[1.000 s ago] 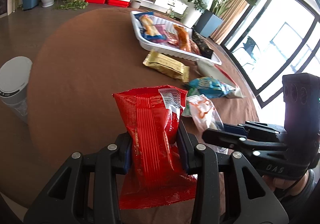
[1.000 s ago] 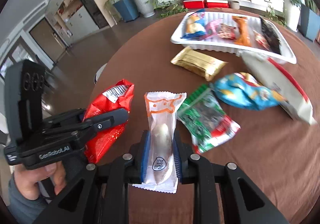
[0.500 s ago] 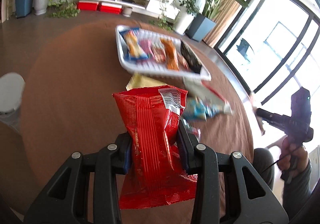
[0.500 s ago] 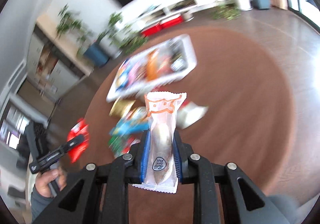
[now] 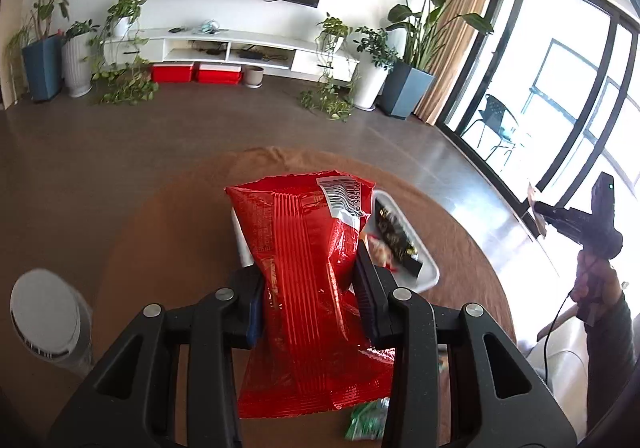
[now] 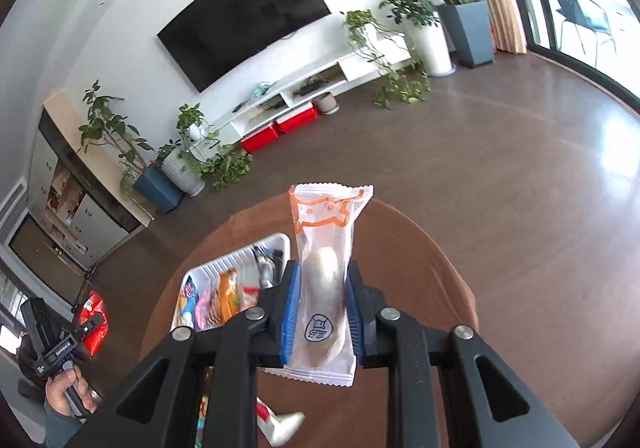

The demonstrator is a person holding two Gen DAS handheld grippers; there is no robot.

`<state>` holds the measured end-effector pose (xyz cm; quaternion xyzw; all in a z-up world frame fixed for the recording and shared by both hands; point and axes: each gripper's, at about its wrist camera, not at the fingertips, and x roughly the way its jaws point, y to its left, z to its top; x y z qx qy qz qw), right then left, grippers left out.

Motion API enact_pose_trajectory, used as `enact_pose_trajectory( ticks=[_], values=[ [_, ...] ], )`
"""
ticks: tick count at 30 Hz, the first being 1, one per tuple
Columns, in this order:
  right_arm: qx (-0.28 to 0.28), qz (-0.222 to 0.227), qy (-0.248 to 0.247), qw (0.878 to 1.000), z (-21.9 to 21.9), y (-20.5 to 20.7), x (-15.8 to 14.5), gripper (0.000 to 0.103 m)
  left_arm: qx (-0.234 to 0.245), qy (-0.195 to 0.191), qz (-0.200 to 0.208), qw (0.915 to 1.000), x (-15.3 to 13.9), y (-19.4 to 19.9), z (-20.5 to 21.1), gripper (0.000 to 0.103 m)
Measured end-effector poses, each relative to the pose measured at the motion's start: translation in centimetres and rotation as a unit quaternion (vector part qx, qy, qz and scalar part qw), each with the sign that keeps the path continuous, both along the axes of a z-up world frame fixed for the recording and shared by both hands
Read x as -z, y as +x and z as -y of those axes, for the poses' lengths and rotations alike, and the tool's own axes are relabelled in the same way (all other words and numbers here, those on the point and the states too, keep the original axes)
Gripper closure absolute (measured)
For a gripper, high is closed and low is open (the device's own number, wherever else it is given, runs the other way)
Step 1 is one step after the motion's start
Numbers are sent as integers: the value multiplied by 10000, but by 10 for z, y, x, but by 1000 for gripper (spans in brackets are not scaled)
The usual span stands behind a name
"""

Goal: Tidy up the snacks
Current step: 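Lift the chip bag with the left tool toward the tray while the right tool carries the bread packet, then lower both packets into the tray and open both tools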

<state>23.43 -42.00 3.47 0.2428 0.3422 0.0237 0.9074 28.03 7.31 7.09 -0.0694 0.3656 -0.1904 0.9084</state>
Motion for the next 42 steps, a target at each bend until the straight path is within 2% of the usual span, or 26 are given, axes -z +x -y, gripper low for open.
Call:
enact_pose_trajectory(
  ticks=[4, 8, 12, 19, 27, 31, 37, 42],
  values=[
    [-489, 156, -132, 9986, -34, 44, -10, 79, 191, -54, -43, 9998, -3, 30, 17, 68],
    [-924, 168, -194, 9954, -69, 82, -9, 79, 262, -135, -248, 9993, 15, 61, 31, 68],
    [-1289, -45, -288, 9912, -101, 114, 6, 79, 239, -83, -441, 9987, 40, 85, 41, 68],
    [-1652, -557, -350, 9841, -144, 146, 44, 79, 185, -27, -704, 9973, 85, 119, 56, 68],
    [-1823, -1101, -715, 9744, -186, 167, 83, 79, 199, 217, -927, 9953, 132, 148, 78, 68],
    [-1815, -1270, -961, 9704, -197, 172, 97, 79, 239, 375, -983, 9942, 146, 152, 87, 68],
    [-1800, -1440, -1032, 9676, -199, 175, 113, 78, 260, 508, -994, 9934, 158, 164, 96, 66],
    [-1764, -1520, -1042, 9669, -200, 173, 122, 74, 274, 611, -1016, 9926, 165, 167, 102, 53]
  ],
)
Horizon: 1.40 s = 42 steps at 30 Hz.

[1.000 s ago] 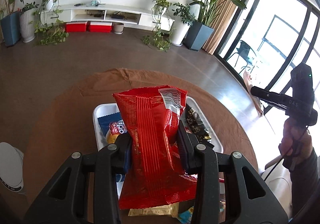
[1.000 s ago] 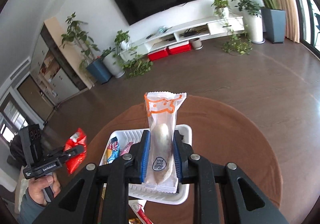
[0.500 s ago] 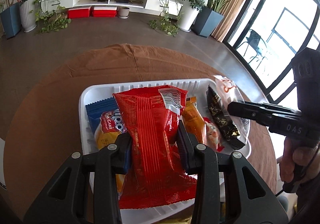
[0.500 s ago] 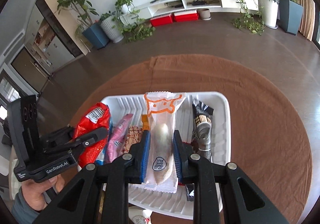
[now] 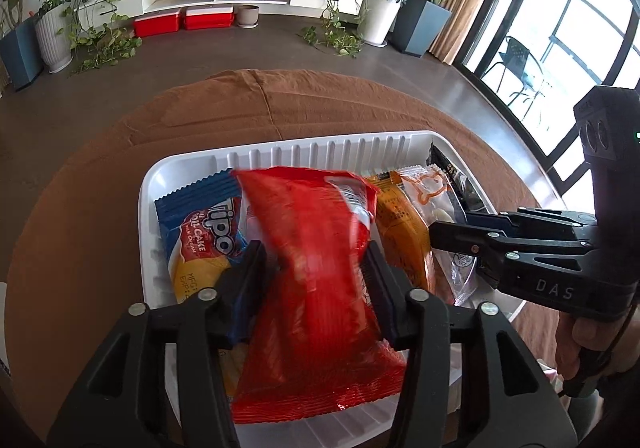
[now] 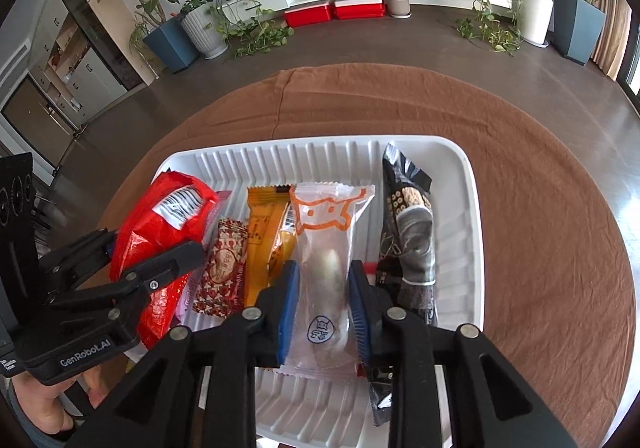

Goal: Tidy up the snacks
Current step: 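Lower both packets into the tray and open both tools, then move both tools back over the remaining snacks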

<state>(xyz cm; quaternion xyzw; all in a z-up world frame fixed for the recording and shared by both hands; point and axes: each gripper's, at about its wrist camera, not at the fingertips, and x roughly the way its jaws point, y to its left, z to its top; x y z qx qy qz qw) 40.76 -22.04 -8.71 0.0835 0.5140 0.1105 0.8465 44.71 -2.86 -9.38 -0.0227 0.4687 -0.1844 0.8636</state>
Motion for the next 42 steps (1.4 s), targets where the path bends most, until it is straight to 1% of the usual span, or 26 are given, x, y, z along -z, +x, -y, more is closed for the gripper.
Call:
enact_pose_trajectory(
  ticks=[6, 8, 12, 14, 16, 17, 18, 20, 23, 26, 30, 32, 33, 35, 39, 40, 42],
  values=[
    [-14, 36, -37, 10000, 0, -2, -1, 72, 101, 54, 42, 9999, -5, -2, 3, 45],
    [13, 62, -14, 10000, 0, -3, -2, 64, 130, 71, 80, 9999, -8, -3, 4, 39],
    [27, 217, -23, 9998, 3, -9, -14, 61, 164, 122, 153, 9997, -15, -9, 3, 30],
    [21, 321, -32, 9995, 4, -13, -22, 50, 188, 133, 208, 9995, -21, -16, 1, 26],
    [41, 493, -30, 9988, 6, -21, -36, 42, 173, 133, 295, 9993, -28, -23, -2, 22],
    [62, 552, -11, 9985, 8, -24, -42, 37, 158, 112, 329, 9993, -32, -27, -5, 18],
    [86, 624, 41, 9980, 10, -29, -48, 34, 144, 87, 353, 9992, -35, -32, -7, 12],
    [140, 775, 231, 9966, 18, -42, -63, 27, 131, 28, 451, 9989, -47, -53, -13, 7],
    [97, 968, 479, 9941, 25, -66, -78, 18, 76, -39, 569, 9983, -59, -81, -24, 2],
    [14, 1127, 624, 9917, 28, -100, -85, 18, 2, -178, 595, 9981, -64, -113, -36, 1],
    [-168, 1262, 832, 9884, 26, -154, -79, 18, 60, -254, 549, 9982, -57, -162, -42, 1],
    [-257, 1373, 869, 9864, 25, -181, -72, 18, 159, -282, 462, 9984, -46, -191, -41, 1],
    [-262, 1361, 924, 9860, 23, -195, -66, 18, 145, -262, 422, 9987, -41, -201, -41, 1],
    [-200, 1220, 1081, 9864, 22, -217, -52, 18, -41, -297, 352, 9989, -29, -227, -41, 0],
    [-18, 967, 1269, 9872, 20, -249, -25, 18, -491, -686, 51, 9964, -11, -262, -41, 1],
    [39, 900, 1296, 9875, 20, -254, -21, 18, -510, -755, -24, 9958, -7, -268, -39, 1],
    [153, 811, 1258, 9886, 23, -261, -15, 18, -506, -703, -102, 9962, -1, -276, -33, 1]
  ],
)
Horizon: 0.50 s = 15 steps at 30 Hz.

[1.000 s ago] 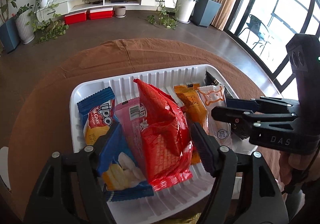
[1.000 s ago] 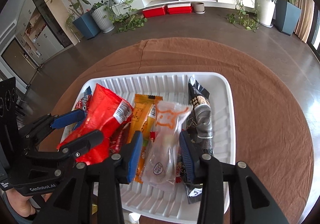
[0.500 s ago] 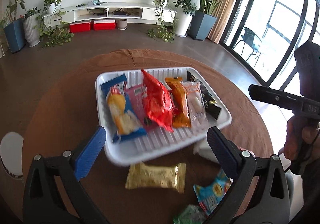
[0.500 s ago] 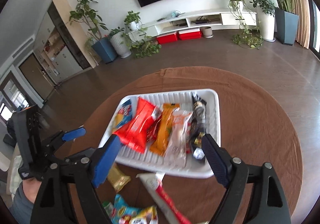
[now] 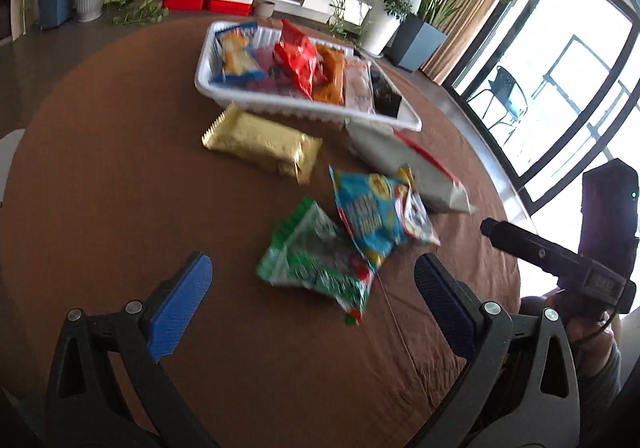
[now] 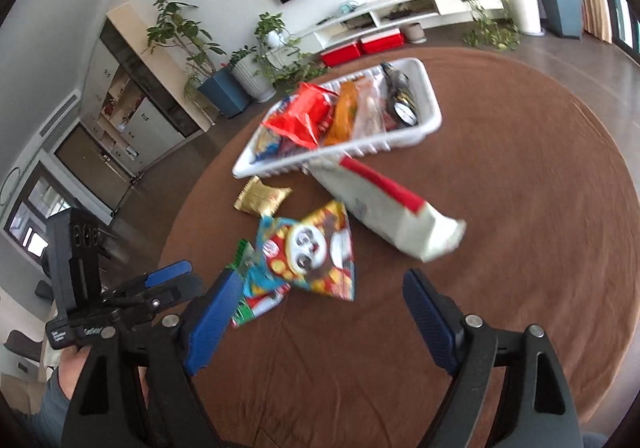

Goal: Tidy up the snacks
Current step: 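Move both tools back over the remaining snacks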

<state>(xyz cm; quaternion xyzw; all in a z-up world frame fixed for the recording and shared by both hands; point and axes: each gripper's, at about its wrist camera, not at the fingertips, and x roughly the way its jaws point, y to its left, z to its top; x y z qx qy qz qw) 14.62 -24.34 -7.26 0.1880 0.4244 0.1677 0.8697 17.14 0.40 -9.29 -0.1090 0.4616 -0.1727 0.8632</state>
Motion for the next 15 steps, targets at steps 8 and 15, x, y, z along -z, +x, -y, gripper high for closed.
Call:
enact_pose_trajectory(
  ticks=[8, 15],
  values=[
    [260, 343, -586, 9974, 16, -7, -17, 19, -277, 136, 9, 9995, -6, 4, -2, 1],
    [41, 399, -797, 9960, 12, 6, -23, 23, -145, 116, -68, 9998, -16, 26, -8, 1]
  ],
)
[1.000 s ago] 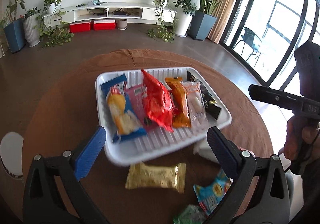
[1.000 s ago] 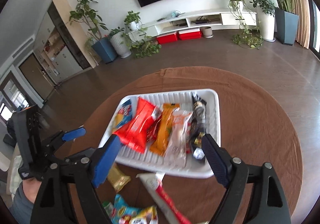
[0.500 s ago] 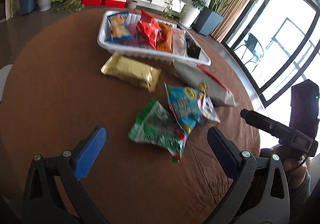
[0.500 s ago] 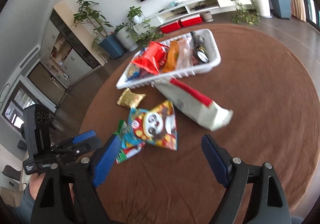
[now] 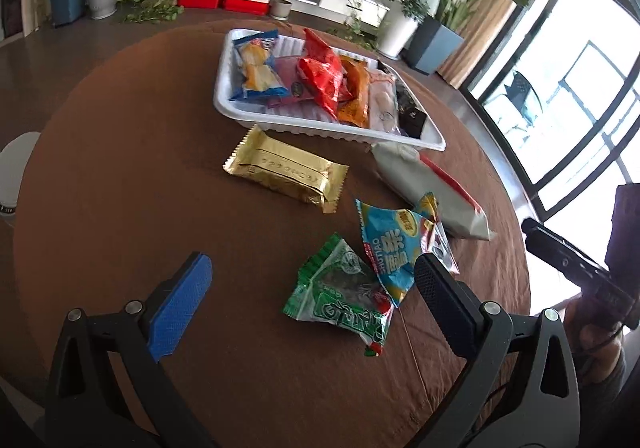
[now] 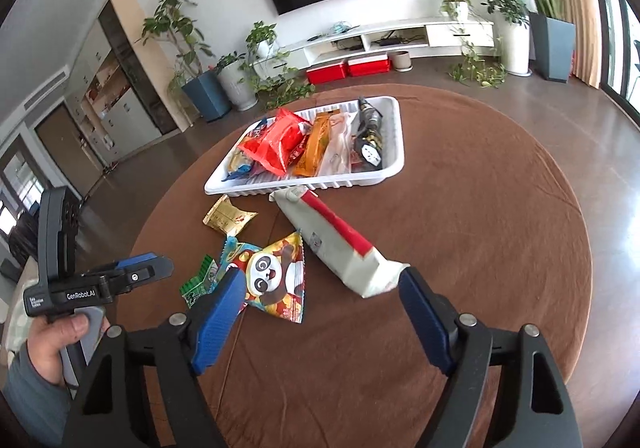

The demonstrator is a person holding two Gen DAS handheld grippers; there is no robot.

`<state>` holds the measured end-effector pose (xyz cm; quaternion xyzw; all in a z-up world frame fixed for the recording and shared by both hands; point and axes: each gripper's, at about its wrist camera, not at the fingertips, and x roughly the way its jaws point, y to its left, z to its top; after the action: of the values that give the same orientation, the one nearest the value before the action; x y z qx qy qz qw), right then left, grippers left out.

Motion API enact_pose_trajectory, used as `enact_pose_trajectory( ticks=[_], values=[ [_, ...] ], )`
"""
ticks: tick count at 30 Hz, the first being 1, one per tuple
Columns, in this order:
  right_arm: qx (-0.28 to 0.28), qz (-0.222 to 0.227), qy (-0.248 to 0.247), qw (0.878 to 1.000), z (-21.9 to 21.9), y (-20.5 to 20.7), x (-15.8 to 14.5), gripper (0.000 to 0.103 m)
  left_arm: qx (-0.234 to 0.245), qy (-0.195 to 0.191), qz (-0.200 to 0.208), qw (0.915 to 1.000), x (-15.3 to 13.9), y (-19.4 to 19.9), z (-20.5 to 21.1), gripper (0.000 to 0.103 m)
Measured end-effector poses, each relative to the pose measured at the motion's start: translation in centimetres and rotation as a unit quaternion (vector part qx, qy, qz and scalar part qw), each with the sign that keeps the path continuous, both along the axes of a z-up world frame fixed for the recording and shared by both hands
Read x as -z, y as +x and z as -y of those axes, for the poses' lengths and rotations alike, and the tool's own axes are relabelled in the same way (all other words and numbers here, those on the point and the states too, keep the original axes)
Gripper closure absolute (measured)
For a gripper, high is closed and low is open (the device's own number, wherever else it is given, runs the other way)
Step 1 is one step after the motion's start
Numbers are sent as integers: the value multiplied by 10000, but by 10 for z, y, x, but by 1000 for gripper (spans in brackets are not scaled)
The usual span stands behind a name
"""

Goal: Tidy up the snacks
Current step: 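Grasp the panda-print packet with the right tool while the left tool reaches the blue packet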

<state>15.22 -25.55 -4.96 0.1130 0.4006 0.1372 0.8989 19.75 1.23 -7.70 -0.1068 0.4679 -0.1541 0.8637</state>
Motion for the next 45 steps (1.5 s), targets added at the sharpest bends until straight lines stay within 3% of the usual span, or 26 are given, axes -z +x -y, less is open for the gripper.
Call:
enact_pose_trajectory(
  ticks=[5, 9, 12, 17, 22, 24, 29, 34, 36, 38, 40, 45],
  values=[
    [-241, 58, -187, 9995, -9, 6, -5, 23, 697, 222, -29, 9973, 4, -6, 25, 1],
    [-677, 60, -380, 9970, -24, 7, -6, 24, 837, 298, -123, 9960, 15, -18, 41, 1],
    [-1407, 111, -862, 9862, -44, 11, -9, 24, 673, 461, -120, 9966, 23, -28, 47, 1],
    [-2850, 140, -1702, 9432, -82, 27, -10, 24, 371, 279, -69, 9989, 23, -40, 42, 1],
    [-3967, -64, -2572, 8812, -123, 38, 9, 27, 158, 150, -137, 9997, 25, -46, 32, 1],
    [-4201, -138, -2824, 8623, -135, 44, 19, 28, 91, 134, -184, 9997, 27, -46, 26, 1],
    [-4476, -422, -2865, 8460, -146, 60, 34, 28, 11, 84, -203, 9998, 29, -45, 19, 1],
    [-4703, -707, -3191, 8197, -153, 60, 53, 29, 4, 46, -260, 9997, 34, -43, 18, 1],
    [-4716, -804, -3175, 8187, -151, 61, 56, 34, -5, 39, -268, 9996, 35, -41, 18, 1],
    [-4627, -831, -3054, 8281, -148, 62, 54, 44, 1, 52, -266, 9996, 35, -41, 20, 1],
    [-4556, -875, -2950, 8353, -144, 62, 53, 46, 6, 74, -262, 9996, 35, -41, 21, 1],
    [-4041, -1108, -2548, 8715, -132, 55, 50, 50, -28, 80, -318, 9995, 35, -42, 23, 1]
  ],
)
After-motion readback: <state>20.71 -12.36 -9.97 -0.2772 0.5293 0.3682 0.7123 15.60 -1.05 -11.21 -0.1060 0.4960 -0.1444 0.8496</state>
